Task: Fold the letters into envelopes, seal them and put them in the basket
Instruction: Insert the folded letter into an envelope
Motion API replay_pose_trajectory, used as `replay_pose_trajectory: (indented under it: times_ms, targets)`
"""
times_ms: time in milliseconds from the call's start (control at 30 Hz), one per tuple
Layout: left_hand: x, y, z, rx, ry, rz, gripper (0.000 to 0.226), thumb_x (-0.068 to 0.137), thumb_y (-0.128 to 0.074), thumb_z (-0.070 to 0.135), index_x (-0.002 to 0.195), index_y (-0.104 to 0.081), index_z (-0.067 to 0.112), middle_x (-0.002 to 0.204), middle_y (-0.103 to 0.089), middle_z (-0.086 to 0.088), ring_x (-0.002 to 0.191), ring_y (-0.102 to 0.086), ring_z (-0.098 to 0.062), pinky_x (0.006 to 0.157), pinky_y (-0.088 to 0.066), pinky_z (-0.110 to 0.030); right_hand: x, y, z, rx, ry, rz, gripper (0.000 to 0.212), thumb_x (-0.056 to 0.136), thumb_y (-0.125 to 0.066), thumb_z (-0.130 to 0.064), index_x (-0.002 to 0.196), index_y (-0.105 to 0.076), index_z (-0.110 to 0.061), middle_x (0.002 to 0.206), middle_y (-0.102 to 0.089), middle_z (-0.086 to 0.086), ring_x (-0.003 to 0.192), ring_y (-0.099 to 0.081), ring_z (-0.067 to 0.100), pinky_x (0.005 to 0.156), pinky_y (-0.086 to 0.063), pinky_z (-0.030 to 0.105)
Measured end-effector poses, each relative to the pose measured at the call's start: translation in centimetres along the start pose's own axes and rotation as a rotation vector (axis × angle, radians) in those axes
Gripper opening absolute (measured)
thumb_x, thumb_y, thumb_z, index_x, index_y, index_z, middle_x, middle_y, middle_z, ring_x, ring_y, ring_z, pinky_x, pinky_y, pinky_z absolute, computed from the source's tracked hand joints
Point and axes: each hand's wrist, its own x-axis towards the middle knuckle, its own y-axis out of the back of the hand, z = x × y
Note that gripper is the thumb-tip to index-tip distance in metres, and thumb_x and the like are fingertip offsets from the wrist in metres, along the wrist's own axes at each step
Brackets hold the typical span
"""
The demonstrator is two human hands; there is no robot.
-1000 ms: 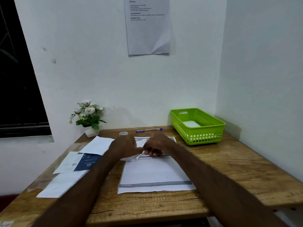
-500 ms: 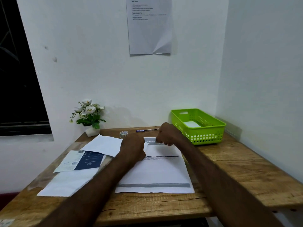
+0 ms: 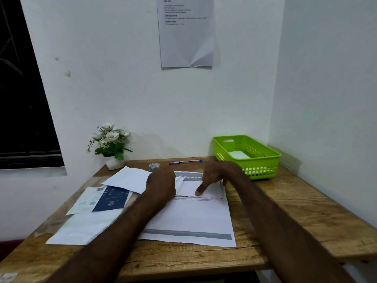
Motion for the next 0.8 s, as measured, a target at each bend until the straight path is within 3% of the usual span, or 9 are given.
replay_pose_trajectory:
  times_ms: [133,167,233,367,533,600,667,733,800]
  targets:
    - [0.2,0.1,0.0,-0.1,0.044,0.037,0.034,0.102,-0.048,0.036,0.12,-0.062,0.011,0.126,-0.064,-0.008,0.117,-0.063,-0.028,0.09,-0.052,-0.036,0.2,0.0,-0.1,-0.071,0.031,0.079,0.044,0.069,-0.091,-0.046,0.067,-0.052,-0.026,0.068,-0.052,-0.01,0.066,-0.054,0.013,0.052,-0.041,0.024]
    - [0.3,0.0,-0.1,-0.13,0.06,0.056,0.034,0.102,-0.049,0.037,0.119,-0.063,0.012,0.124,-0.065,-0.007,0.116,-0.063,-0.028,0.088,-0.052,-0.036,0.4,0.0,-0.1,-0.079,0.034,0.118,0.038,0.068,-0.092,-0.043,0.074,-0.061,-0.022,0.074,-0.059,-0.005,0.071,-0.061,0.017,0.056,-0.046,0.026]
    - [0.6,-0.2,0.0,-0.183,0.098,0.081,0.033,0.101,-0.049,0.037,0.117,-0.065,0.012,0.121,-0.067,-0.008,0.113,-0.064,-0.028,0.086,-0.051,-0.035,1.1,-0.2,0.1,-0.083,0.035,0.2,0.049,0.068,-0.092,-0.038,0.1,-0.07,-0.008,0.095,-0.067,0.005,0.093,-0.069,0.026,0.066,-0.05,0.027]
    - [1.0,-0.7,-0.3,-0.275,0.157,0.121,0.031,0.098,-0.051,0.034,0.11,-0.067,0.011,0.116,-0.068,-0.009,0.112,-0.063,-0.028,0.084,-0.049,-0.035,1.7,-0.4,0.7,0.037,-0.024,0.417,0.065,0.072,-0.087,-0.031,0.127,-0.058,-0.012,0.131,-0.06,0.008,0.122,-0.058,0.026,0.087,-0.049,0.032]
    - [1.3,-1.1,-0.9,-0.326,0.149,0.089,0.033,0.087,-0.064,0.031,0.115,-0.065,0.014,0.118,-0.066,-0.007,0.112,-0.063,-0.027,0.078,-0.044,-0.032,0.9,1.2,0.9,0.235,0.006,0.665,0.06,0.082,-0.077,-0.032,0.135,-0.056,-0.014,0.139,-0.056,0.007,0.13,-0.053,0.026,0.093,-0.045,0.032]
    - [1.3,-1.2,-1.1,-0.341,0.14,0.11,0.04,0.087,-0.062,0.041,0.119,-0.065,0.016,0.119,-0.066,-0.005,0.115,-0.062,-0.026,0.084,-0.047,-0.033,0.0,2.4,1.0,0.328,0.054,0.81,0.041,0.083,-0.074,-0.033,0.119,-0.068,-0.015,0.122,-0.067,0.009,0.115,-0.063,0.028,0.084,-0.048,0.034]
    - [1.3,-1.2,-1.2,-0.342,0.132,0.11,0.043,0.086,-0.062,0.045,0.118,-0.063,0.016,0.119,-0.066,-0.004,0.116,-0.061,-0.025,0.087,-0.048,-0.034,-1.2,3.6,1.2,0.491,0.136,0.925,0.017,0.083,-0.072,-0.028,0.096,-0.074,-0.017,0.092,-0.074,0.006,0.079,-0.073,0.024,0.063,-0.05,0.029]
    - [1.3,-1.3,-1.3,-0.331,0.12,0.081,0.043,0.083,-0.067,0.044,0.117,-0.062,0.017,0.119,-0.065,-0.004,0.116,-0.061,-0.024,0.087,-0.048,-0.033,-2.6,4.5,1.3,0.648,0.217,0.963,0.003,0.086,-0.07,-0.019,0.086,-0.073,-0.019,0.07,-0.07,0.001,0.046,-0.066,0.016,0.046,-0.046,0.025]
    - [1.3,-1.3,-1.4,-0.326,0.12,0.088,0.046,0.081,-0.069,0.047,0.118,-0.062,0.019,0.119,-0.066,-0.003,0.115,-0.061,-0.024,0.087,-0.049,-0.033,-3.4,5.1,1.7,0.731,0.255,0.955,0.007,0.088,-0.069,-0.015,0.084,-0.072,-0.01,0.06,-0.064,0.002,0.036,-0.058,0.016,0.039,-0.04,0.023]
